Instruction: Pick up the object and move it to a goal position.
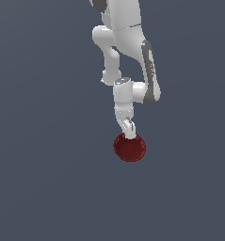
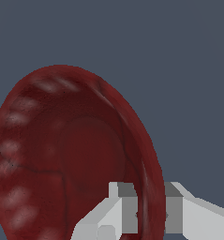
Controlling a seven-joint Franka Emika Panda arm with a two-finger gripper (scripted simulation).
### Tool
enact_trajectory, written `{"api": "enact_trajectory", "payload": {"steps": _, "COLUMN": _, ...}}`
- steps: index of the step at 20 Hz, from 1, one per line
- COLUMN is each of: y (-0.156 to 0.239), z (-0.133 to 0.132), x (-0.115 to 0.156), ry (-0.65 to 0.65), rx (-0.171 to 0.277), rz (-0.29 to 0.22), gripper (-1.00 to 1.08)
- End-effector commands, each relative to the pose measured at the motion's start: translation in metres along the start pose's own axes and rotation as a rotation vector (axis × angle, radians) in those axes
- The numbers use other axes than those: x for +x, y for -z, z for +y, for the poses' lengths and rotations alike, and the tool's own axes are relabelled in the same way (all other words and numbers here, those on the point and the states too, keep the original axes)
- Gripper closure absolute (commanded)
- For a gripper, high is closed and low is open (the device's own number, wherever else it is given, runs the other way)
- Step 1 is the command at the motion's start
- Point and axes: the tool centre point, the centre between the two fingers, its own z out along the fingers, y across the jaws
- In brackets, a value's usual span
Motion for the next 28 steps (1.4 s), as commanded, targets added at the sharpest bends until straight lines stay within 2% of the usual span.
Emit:
{"api": "enact_trajectory", "payload": {"steps": 1, "y": 0.003, "z": -0.001, "x": 0.002, "ry": 0.000, "rx": 0.000, "rz": 0.000, "gripper": 1.08}}
{"api": "enact_trajectory", "payload": {"steps": 16, "y": 0.063, "z": -0.029, "x": 0.036, "ry": -0.005, "rx": 0.001, "rz": -0.004, "gripper": 1.08}}
{"api": "enact_trajectory", "payload": {"steps": 28, "y": 0.140, "z": -0.063, "x": 0.082, "ry": -0.008, "rx": -0.003, "rz": -0.001, "gripper": 1.08}}
